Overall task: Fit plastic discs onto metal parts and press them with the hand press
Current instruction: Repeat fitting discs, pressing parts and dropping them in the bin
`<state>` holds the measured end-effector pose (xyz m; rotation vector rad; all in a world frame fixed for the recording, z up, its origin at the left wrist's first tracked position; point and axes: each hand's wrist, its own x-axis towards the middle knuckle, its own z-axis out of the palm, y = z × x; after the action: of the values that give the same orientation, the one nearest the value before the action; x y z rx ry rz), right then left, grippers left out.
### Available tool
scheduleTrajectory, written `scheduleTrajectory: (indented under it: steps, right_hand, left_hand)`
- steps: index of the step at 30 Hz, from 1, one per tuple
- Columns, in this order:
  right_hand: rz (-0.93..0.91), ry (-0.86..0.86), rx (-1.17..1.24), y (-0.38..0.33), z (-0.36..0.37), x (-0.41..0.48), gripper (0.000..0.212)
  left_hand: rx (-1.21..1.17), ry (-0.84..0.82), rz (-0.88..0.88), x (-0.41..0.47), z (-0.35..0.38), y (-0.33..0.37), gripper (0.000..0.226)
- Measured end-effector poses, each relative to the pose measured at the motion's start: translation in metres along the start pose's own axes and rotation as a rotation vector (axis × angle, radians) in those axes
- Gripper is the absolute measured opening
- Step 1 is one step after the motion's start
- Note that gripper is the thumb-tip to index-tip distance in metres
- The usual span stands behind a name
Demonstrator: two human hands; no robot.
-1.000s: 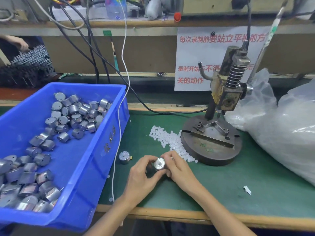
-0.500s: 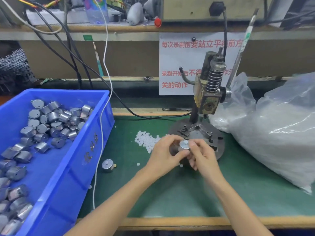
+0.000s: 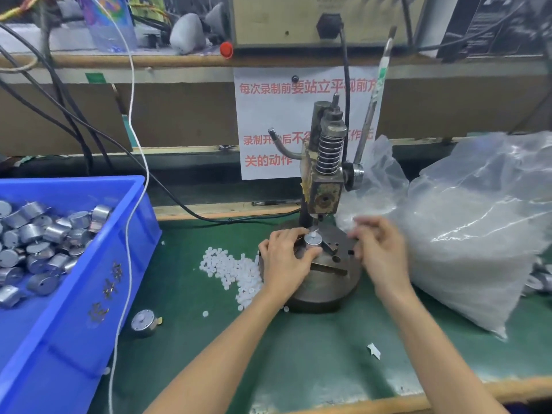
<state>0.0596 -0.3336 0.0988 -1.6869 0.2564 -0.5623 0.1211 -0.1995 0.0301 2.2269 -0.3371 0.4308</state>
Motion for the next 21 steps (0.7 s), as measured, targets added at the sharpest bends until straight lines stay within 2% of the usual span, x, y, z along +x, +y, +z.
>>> scheduleTrajectory:
  steps: [2, 4, 6, 8, 10, 12, 15, 21]
  right_hand:
    - [-0.236, 0.117, 0.021, -0.047, -0.007, 0.033, 0.021]
    - [-0.348, 0.193, 0.010, -0.099, -0.012, 0.081, 0.024]
    - [-0.234, 0.088, -0.030, -0.144, -0.010, 0.122, 0.036]
    - [-0.128, -0.058, -0.058, -0.164, -0.005, 0.139, 0.031]
    - [-0.207, -0.021, -0.056, -0.163, 0.001, 0.128, 0.016]
    - [-0.388, 0.094, 0.046, -0.149, -0.001, 0.099, 0.006]
    - [-0.588, 0.175, 0.239, -0.117, -0.010, 0.051, 0.021]
    - [-0.621, 0.199, 0.268, -0.089, -0.005, 0.011, 0.018]
  left_hand:
    - [-0.002, -0.004, 0.013, 0.000, -0.001, -0.001, 0.035]
    - [-0.006, -0.012, 0.011, -0.001, -0.002, 0.000, 0.036]
    - [-0.008, -0.023, -0.005, -0.001, -0.003, 0.001, 0.035]
    - [-0.013, -0.029, -0.012, -0.001, -0.004, 0.002, 0.035]
    - [-0.020, -0.029, -0.009, -0.002, -0.004, 0.001, 0.034]
    - [-0.025, -0.018, -0.002, -0.001, -0.003, 0.000, 0.033]
    - [-0.021, -0.003, 0.002, -0.001, -0.002, -0.001, 0.033]
    - [-0.027, 0.005, 0.004, -0.001, 0.001, -0.003, 0.036]
